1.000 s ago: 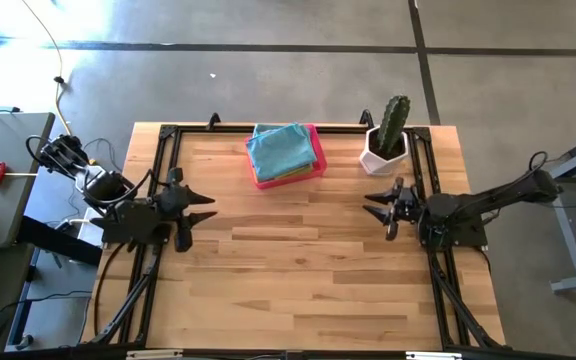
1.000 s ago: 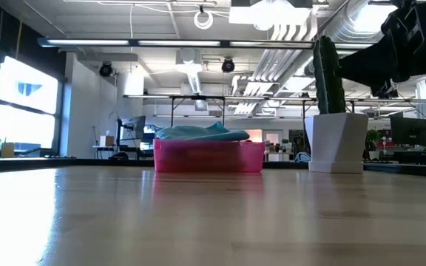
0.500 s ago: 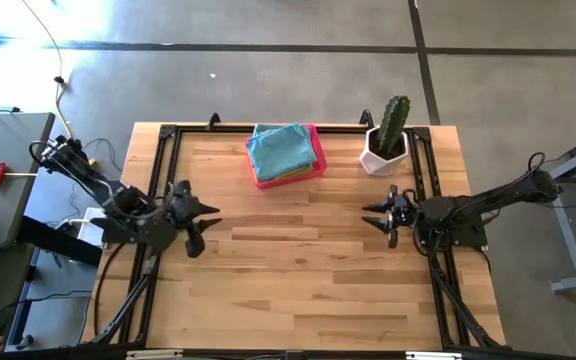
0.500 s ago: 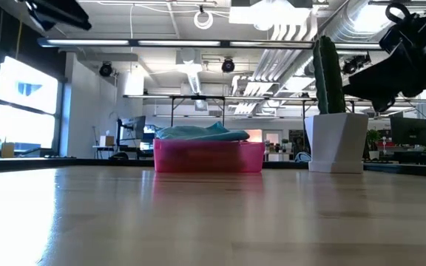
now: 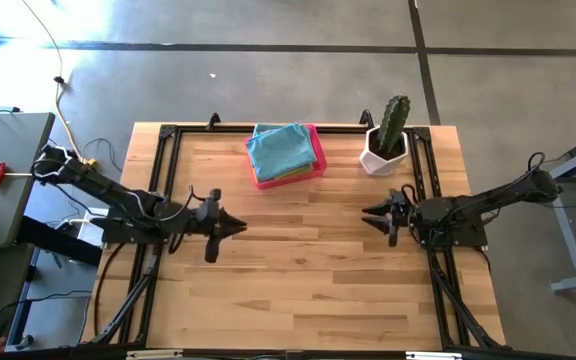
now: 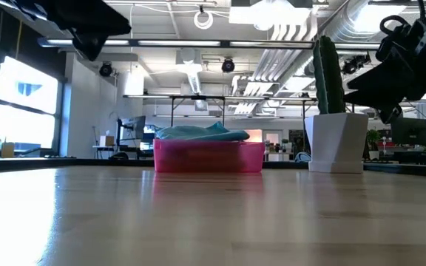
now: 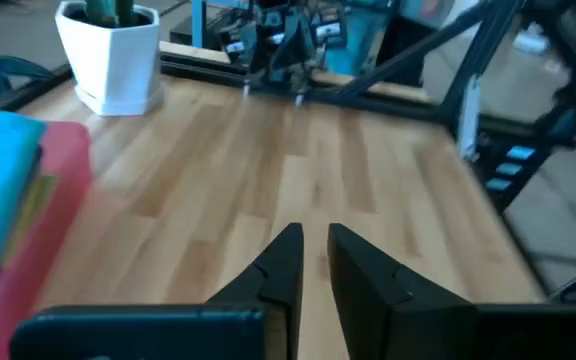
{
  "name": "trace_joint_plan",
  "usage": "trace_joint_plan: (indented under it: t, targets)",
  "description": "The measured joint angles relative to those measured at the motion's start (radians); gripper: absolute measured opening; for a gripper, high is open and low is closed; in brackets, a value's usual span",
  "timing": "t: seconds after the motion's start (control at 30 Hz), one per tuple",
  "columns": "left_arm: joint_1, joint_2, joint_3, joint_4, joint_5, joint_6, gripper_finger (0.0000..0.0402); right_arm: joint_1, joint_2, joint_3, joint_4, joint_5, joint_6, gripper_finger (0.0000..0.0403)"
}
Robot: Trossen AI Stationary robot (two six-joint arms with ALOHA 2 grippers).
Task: Fold microfiber towels
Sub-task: Return to Home Position
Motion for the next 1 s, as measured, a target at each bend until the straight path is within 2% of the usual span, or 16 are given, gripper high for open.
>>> trace_joint_plan:
  t: [0.07,0.2,0.37,0.6,0.73,0.83,0.93,1.0]
  targets:
    - [0.051,0.001,-0.007,0.001,0.029,0.055,0.0037,-0.001,0.0,0.0,-0.009,0.037,0.003,0.0142]
    - [0.185,0.001,-0.014,-0.012,0.053,0.107,0.0024,0.0,0.0,0.0,-0.034,0.043,0.005,0.0142]
    - [0.358,0.001,-0.014,-0.033,0.213,0.18,0.0011,0.0,0.0,0.0,-0.059,0.043,0.004,0.0142]
    - [0.56,-0.017,-0.014,-0.125,0.255,0.255,0.0005,0.0,0.0,0.0,-0.067,0.043,0.001,0.0142]
    - [0.635,-0.059,-0.014,-0.212,0.338,0.294,0.0005,0.0,0.0,0.0,-0.068,0.043,0.001,0.0142]
    - [0.674,-0.116,-0.015,-0.251,0.356,0.312,0.0005,0.0,0.0,0.0,-0.068,0.044,0.007,0.0142]
    - [0.696,-0.198,-0.044,-0.207,0.36,0.296,0.0005,0.0,0.0,0.0,-0.068,0.044,0.003,0.0142]
    - [0.7,-0.263,-0.105,-0.125,0.374,0.27,0.0005,0.0,0.0,0.0,-0.068,0.044,0.002,0.0142]
